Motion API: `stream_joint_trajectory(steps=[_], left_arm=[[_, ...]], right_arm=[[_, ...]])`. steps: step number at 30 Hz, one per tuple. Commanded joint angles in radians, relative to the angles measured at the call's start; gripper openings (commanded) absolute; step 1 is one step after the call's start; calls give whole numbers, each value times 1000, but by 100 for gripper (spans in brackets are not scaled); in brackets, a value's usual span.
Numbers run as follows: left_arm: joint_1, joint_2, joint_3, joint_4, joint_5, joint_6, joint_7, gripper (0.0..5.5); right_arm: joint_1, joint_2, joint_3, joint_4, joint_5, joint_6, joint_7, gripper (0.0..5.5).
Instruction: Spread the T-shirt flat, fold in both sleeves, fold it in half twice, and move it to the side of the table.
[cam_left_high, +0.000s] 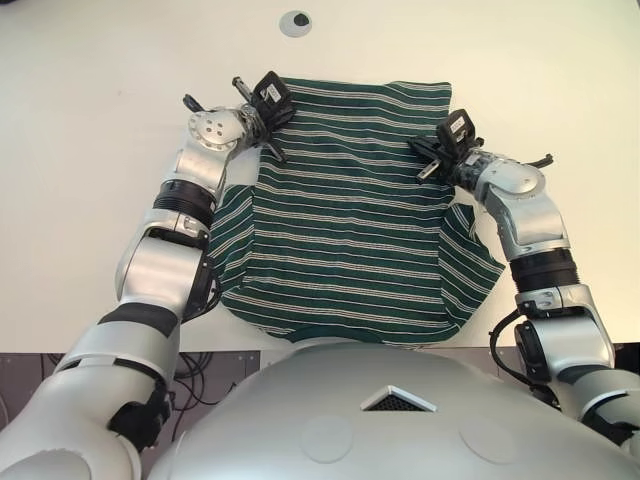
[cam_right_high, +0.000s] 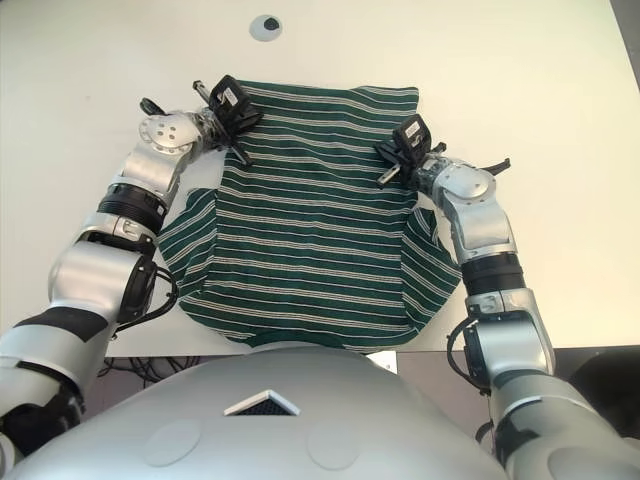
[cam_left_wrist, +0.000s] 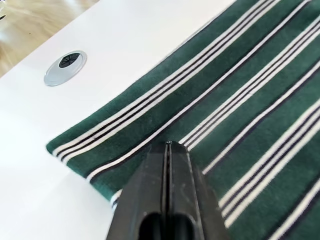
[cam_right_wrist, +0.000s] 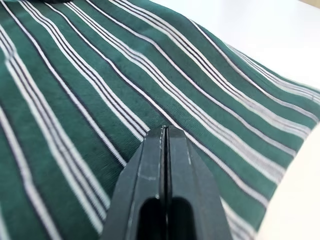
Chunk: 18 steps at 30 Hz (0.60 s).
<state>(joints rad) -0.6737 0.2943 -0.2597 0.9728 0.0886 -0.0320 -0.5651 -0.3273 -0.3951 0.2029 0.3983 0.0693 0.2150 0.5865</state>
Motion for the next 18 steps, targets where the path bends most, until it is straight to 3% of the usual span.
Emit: stream_joint_trajectory(steps=[1, 12, 14, 18], left_arm=[[29, 10, 6, 65, 36, 35, 26, 1], [-94, -29, 52, 195, 42, 5, 74, 1], [-107, -21, 84, 192, 15, -35, 54, 1], [-95, 23, 206, 102, -104, -133, -47, 29]], right_arm=[[-35, 34, 41, 156, -67, -17, -9, 0], [-323, 139, -20, 547, -84, -282, -38, 0], [-322, 146, -36, 543, -72, -331, -27, 0], [-246, 168, -215, 274, 147, -430, 10, 0]])
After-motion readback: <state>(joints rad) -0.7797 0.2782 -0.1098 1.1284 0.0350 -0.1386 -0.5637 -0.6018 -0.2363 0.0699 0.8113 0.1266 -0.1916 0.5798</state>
